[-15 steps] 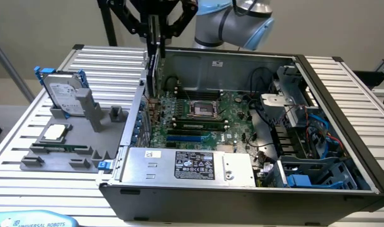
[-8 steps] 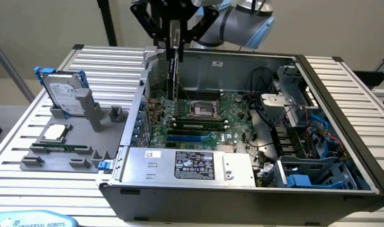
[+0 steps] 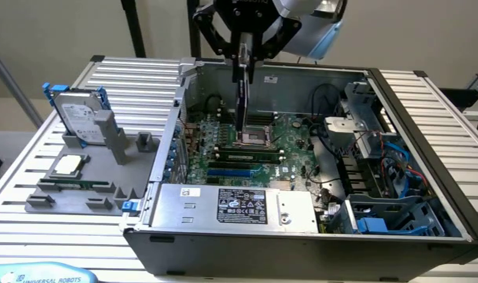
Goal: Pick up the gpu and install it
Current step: 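Pick up the gpu and move the gpu toward the slot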
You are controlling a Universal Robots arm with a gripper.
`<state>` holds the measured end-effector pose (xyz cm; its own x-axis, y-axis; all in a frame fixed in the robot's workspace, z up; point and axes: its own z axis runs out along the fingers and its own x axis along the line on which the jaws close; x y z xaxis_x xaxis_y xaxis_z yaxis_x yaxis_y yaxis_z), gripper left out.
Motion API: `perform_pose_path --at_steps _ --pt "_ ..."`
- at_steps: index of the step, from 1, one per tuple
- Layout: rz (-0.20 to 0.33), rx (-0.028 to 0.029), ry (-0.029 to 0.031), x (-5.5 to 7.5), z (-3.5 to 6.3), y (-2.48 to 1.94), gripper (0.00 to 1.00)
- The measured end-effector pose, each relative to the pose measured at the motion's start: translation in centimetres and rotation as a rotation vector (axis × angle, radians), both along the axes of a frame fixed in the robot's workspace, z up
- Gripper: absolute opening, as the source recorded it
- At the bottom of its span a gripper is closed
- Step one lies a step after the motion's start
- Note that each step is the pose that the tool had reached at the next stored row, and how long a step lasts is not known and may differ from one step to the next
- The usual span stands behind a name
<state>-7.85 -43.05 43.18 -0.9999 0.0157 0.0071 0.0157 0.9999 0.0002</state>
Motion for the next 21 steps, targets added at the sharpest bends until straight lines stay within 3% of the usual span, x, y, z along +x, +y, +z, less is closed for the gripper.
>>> perform_pose_path --at_steps 5,14,21 --pt "0.004 -0.0072 0.0000 1.4 -0.87 0.08 0.27" --pt "0.030 -0.0102 -0.0001 2.2 -2.51 0.60 0.27" --pt "0.033 -0.0154 0.0003 3.4 -3.76 0.65 0.27"
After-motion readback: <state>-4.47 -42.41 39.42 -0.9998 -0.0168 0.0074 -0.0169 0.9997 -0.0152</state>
